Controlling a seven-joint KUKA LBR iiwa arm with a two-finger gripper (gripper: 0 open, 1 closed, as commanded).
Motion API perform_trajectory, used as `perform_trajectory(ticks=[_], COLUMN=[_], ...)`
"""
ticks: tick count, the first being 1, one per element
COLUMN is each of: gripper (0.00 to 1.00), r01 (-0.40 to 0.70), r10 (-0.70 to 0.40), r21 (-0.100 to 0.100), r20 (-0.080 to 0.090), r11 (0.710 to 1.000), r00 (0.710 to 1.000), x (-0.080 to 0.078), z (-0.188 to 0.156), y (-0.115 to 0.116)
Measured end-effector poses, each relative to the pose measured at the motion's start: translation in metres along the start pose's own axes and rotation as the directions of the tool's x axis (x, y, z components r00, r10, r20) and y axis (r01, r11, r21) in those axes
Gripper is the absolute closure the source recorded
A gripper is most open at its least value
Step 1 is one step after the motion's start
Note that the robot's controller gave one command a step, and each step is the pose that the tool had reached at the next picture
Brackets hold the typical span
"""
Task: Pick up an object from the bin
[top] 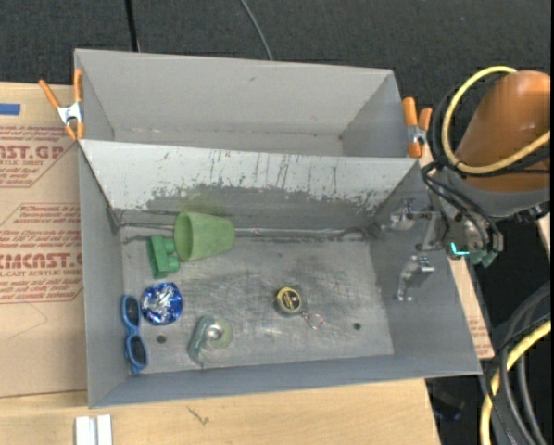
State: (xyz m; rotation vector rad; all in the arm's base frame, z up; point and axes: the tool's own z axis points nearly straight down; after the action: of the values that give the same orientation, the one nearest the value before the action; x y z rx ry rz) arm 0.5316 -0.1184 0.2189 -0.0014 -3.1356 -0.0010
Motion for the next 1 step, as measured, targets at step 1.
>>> perform_trajectory(ticks=[1], gripper=[0.00], r01=[0.240], r10=[-0.240], r21=[0.004], r20=[0.014], r11=[0.971], r00=[0.971], x=[0.0293], z=[0.1485], y=[0.0434])
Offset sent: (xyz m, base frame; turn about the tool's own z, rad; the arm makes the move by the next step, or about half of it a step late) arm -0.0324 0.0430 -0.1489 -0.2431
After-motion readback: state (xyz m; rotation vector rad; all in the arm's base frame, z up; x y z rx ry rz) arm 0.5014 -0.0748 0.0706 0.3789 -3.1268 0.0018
